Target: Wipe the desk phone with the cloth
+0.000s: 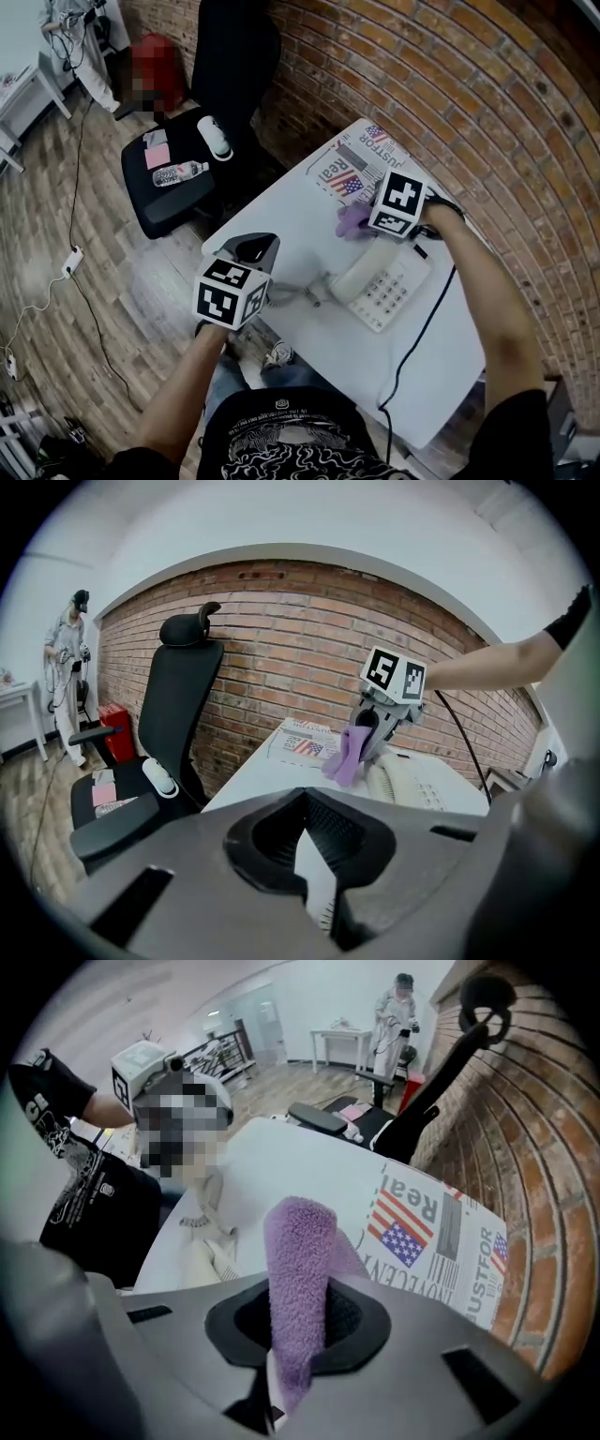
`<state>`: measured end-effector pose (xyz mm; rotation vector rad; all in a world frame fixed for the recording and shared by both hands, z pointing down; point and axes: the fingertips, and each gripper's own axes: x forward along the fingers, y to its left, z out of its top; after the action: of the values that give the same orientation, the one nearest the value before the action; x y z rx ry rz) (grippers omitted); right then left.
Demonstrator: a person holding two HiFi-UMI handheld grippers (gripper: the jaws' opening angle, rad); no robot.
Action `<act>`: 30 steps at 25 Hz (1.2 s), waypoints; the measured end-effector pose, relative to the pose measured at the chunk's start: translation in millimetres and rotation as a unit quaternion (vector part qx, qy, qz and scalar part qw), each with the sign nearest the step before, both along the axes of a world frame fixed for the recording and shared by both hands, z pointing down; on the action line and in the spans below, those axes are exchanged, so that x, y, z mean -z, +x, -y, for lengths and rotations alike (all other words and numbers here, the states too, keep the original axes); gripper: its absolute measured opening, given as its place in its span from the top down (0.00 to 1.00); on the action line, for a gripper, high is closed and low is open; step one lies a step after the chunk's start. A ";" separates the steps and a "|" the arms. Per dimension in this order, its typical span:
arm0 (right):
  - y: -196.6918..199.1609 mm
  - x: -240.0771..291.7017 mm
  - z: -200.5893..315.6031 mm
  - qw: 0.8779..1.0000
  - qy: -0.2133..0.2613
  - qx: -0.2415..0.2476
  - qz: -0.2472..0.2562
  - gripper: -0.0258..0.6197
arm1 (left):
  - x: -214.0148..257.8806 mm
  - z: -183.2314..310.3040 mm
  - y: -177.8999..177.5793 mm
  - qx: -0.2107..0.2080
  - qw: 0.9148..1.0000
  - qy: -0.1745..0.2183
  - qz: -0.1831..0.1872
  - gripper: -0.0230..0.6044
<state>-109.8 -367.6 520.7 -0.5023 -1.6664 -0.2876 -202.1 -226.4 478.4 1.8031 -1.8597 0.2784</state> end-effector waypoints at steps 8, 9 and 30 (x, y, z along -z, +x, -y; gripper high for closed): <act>3.0 -9.0 -22.1 0.998 -0.002 0.047 -0.050 0.89 | -0.9 -10.8 -2.9 0.009 1.000 -0.002 -0.003 0.95; 3.0 -9.7 -24.8 0.997 -0.003 0.050 -0.054 0.89 | -1.2 -12.2 -3.6 0.011 1.000 -0.003 -0.004 0.95; -1.0 -17.9 -87.8 0.995 -0.035 0.012 -0.088 0.89 | -0.5 -54.3 -10.1 -0.016 1.000 -0.007 -0.015 0.95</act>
<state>-110.8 -279.8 538.6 -0.5840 -1.5038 -0.1983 -212.2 -172.1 478.9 1.8197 -1.8040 0.2743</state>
